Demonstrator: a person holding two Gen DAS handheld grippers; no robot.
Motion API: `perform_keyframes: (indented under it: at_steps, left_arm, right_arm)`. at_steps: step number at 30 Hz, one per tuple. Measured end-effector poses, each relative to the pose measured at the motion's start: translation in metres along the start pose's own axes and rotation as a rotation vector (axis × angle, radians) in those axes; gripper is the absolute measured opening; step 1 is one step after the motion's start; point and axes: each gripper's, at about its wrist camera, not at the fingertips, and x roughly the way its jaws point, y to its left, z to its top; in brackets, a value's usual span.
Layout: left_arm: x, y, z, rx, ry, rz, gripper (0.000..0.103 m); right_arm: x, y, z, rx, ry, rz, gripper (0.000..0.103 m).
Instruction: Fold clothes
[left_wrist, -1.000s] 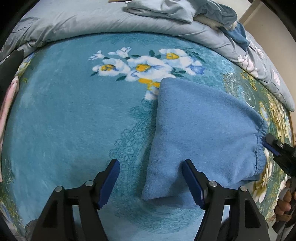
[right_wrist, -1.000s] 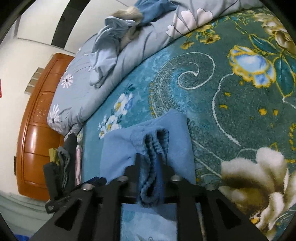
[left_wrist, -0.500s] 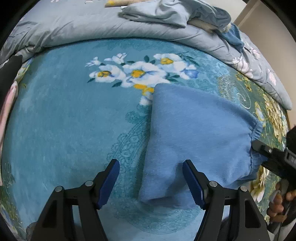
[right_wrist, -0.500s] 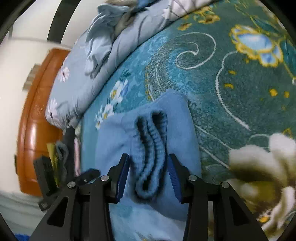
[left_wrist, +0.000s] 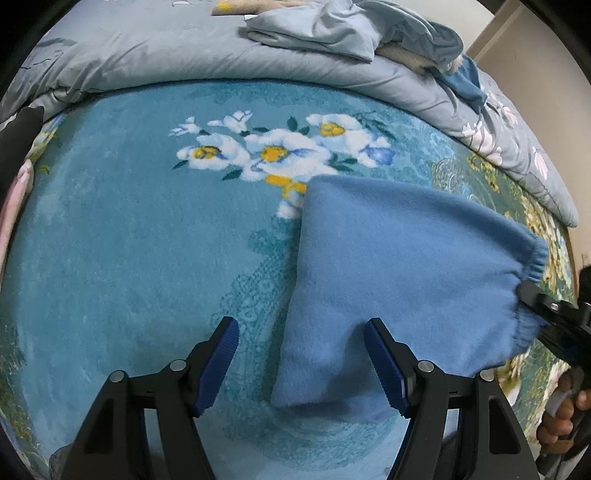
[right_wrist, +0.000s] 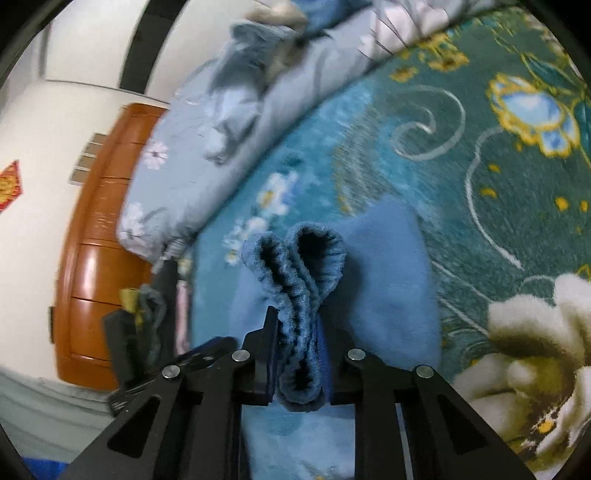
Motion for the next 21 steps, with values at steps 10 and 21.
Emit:
perform_keyframes:
  at_steps: [10, 21]
  left_arm:
    - [0.017, -0.007, 0.011, 0.015, 0.021, -0.029, 0.076]
    - [0.031, 0.009, 0.003, -0.024, 0.038, -0.077, 0.083]
  right_arm:
    - [-0.009, -0.035, 0.000, 0.071, 0.010, -0.038, 0.019]
    - [-0.003, -0.048, -0.002, 0.100, 0.021, -0.045, 0.021]
